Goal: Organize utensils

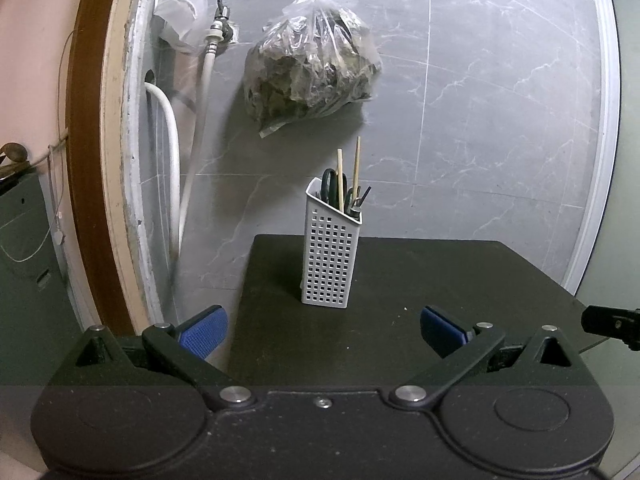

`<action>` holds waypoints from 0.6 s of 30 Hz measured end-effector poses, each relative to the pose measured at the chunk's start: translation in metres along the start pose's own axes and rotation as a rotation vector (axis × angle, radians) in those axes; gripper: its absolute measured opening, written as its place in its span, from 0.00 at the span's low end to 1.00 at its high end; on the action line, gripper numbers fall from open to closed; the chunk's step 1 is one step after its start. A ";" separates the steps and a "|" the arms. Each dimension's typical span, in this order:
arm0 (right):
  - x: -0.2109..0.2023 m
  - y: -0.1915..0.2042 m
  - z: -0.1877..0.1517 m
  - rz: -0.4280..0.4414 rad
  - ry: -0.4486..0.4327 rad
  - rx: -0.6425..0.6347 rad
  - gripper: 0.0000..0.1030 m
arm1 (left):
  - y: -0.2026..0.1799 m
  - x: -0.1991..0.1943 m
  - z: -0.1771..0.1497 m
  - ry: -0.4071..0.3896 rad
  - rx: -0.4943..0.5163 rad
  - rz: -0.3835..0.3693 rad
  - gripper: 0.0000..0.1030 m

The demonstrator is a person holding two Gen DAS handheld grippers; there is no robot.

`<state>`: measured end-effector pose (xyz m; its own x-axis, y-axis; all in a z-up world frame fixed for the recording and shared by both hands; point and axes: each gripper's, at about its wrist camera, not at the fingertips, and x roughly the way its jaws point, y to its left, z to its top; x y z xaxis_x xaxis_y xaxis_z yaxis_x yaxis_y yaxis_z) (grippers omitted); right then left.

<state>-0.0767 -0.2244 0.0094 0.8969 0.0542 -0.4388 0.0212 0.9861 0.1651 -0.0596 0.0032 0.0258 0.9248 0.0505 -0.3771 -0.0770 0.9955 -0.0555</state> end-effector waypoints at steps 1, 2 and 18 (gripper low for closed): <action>0.000 0.000 0.000 0.001 0.000 -0.001 1.00 | 0.000 0.000 0.000 0.000 -0.001 0.000 0.99; 0.000 0.000 0.000 0.001 0.000 -0.001 1.00 | 0.000 0.000 0.000 0.000 -0.001 -0.001 0.99; 0.008 -0.003 0.000 0.003 0.013 0.002 1.00 | -0.002 0.004 -0.001 0.008 0.005 0.004 0.99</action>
<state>-0.0695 -0.2268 0.0056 0.8911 0.0590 -0.4499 0.0194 0.9857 0.1677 -0.0562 0.0009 0.0236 0.9217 0.0535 -0.3842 -0.0783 0.9957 -0.0492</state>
